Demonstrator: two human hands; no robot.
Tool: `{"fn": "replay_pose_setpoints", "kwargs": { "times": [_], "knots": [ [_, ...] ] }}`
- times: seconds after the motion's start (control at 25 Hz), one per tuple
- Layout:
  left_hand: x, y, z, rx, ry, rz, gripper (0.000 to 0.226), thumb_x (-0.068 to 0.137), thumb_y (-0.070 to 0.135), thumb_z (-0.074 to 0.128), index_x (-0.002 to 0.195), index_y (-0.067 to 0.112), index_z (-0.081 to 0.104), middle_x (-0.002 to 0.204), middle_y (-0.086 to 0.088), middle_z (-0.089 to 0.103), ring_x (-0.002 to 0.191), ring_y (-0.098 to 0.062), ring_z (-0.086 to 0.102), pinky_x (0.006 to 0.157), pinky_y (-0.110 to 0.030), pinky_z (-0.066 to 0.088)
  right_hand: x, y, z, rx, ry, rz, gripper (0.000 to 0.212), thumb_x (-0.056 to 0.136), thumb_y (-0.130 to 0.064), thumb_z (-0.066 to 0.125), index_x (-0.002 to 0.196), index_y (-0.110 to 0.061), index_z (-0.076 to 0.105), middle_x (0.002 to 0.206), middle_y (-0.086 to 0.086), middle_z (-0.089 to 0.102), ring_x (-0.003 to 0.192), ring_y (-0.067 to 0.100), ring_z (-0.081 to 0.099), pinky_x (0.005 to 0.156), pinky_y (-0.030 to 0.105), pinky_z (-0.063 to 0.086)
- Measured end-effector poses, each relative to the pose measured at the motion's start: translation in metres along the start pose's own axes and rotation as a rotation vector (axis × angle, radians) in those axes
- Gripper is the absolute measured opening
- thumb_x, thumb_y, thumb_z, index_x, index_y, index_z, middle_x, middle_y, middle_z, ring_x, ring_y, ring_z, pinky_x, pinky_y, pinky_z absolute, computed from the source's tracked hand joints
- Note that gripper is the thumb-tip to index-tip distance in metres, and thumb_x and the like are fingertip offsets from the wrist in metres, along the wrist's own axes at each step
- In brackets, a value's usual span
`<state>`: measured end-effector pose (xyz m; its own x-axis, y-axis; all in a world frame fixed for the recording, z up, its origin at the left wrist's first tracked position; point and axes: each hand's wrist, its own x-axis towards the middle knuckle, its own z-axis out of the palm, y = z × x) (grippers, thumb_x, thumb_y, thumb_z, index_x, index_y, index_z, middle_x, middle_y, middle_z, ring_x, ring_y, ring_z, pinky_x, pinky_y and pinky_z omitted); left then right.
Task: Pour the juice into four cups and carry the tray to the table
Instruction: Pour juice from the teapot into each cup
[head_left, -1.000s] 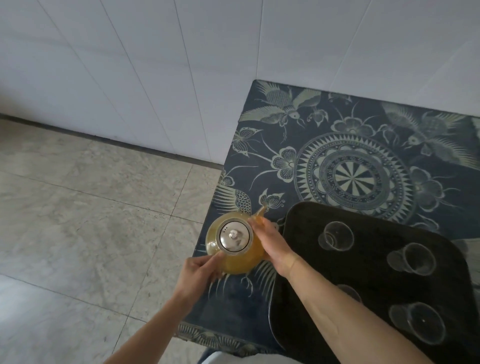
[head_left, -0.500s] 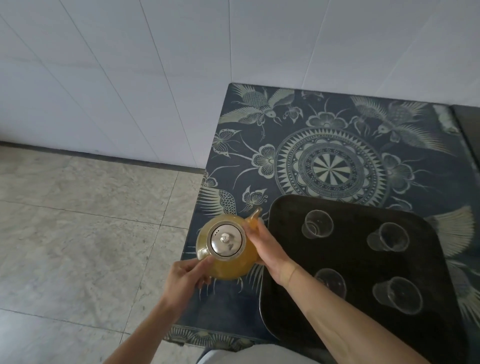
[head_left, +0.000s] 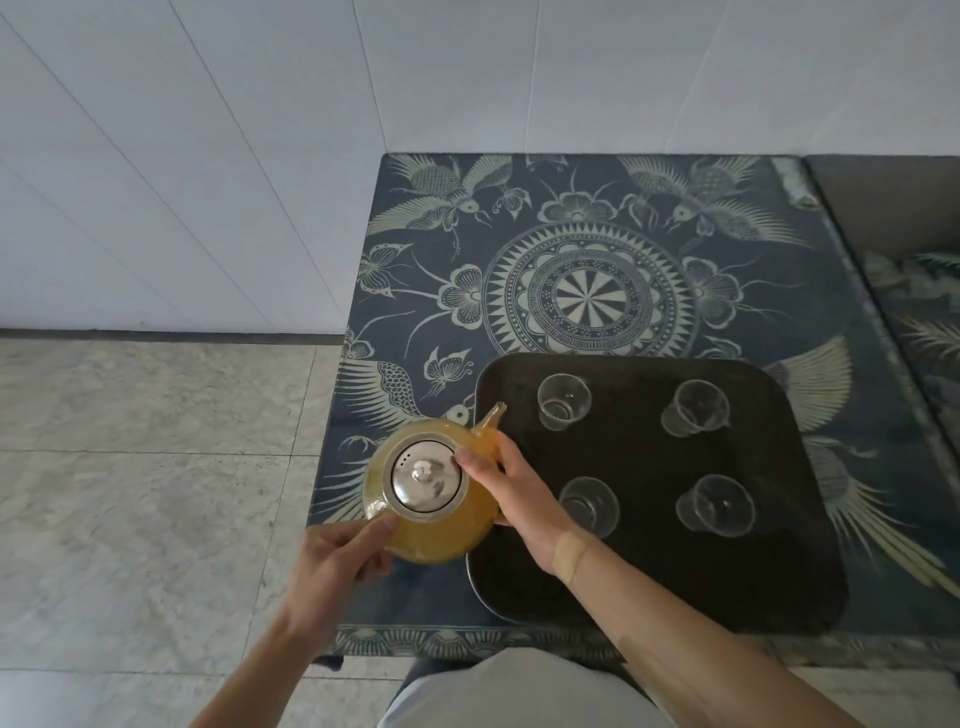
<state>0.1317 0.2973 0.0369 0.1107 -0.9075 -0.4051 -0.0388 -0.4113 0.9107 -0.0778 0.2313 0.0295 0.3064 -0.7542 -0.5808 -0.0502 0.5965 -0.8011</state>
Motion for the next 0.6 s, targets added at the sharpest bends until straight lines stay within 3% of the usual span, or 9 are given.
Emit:
{"fn": "replay_pose_setpoints", "kwargs": {
  "times": [0.24, 0.36, 0.48, 0.6],
  "knots": [
    [-0.036, 0.009, 0.027, 0.012, -0.006, -0.011, 0.072, 0.059, 0.049, 0.078, 0.050, -0.016, 0.046, 0.046, -0.010, 0.046, 0.042, -0.012, 0.036, 0.044, -0.016, 0.033, -0.038, 0.013, -0.018, 0.038, -0.005, -0.022, 0.082, 0.076, -0.070, 0.070, 0.146, -0.037, 0.044, 0.132, -0.012, 0.065, 0.123, 0.009, 0.059, 0.111, 0.044, 0.046],
    [-0.055, 0.009, 0.040, 0.021, 0.008, -0.041, 0.091, 0.052, 0.062, 0.083, 0.053, -0.019, 0.043, 0.048, -0.013, 0.044, 0.044, -0.014, 0.034, 0.046, -0.022, 0.032, -0.055, 0.022, -0.027, 0.075, -0.015, -0.035, 0.081, 0.080, -0.065, 0.072, 0.149, -0.036, 0.041, 0.131, -0.013, 0.063, 0.120, 0.004, 0.059, 0.103, 0.033, 0.049],
    [-0.072, 0.006, 0.051, 0.044, 0.036, -0.073, 0.076, 0.059, 0.054, 0.081, 0.051, -0.014, 0.049, 0.045, -0.009, 0.046, 0.043, -0.014, 0.035, 0.050, -0.030, 0.029, -0.067, 0.035, -0.033, 0.079, -0.014, -0.053, 0.092, 0.080, -0.066, 0.072, 0.155, -0.038, 0.028, 0.141, -0.011, 0.056, 0.125, 0.004, 0.054, 0.099, 0.029, 0.046],
    [-0.087, 0.002, 0.061, 0.090, 0.081, -0.081, 0.085, 0.048, 0.067, 0.080, 0.049, -0.013, 0.051, 0.043, -0.007, 0.047, 0.043, -0.013, 0.038, 0.052, -0.032, 0.036, -0.074, 0.048, -0.037, 0.069, -0.029, -0.023, 0.107, 0.070, -0.073, 0.071, 0.158, -0.041, 0.019, 0.148, -0.007, 0.051, 0.131, 0.013, 0.051, 0.106, 0.038, 0.043]
  ]
}}
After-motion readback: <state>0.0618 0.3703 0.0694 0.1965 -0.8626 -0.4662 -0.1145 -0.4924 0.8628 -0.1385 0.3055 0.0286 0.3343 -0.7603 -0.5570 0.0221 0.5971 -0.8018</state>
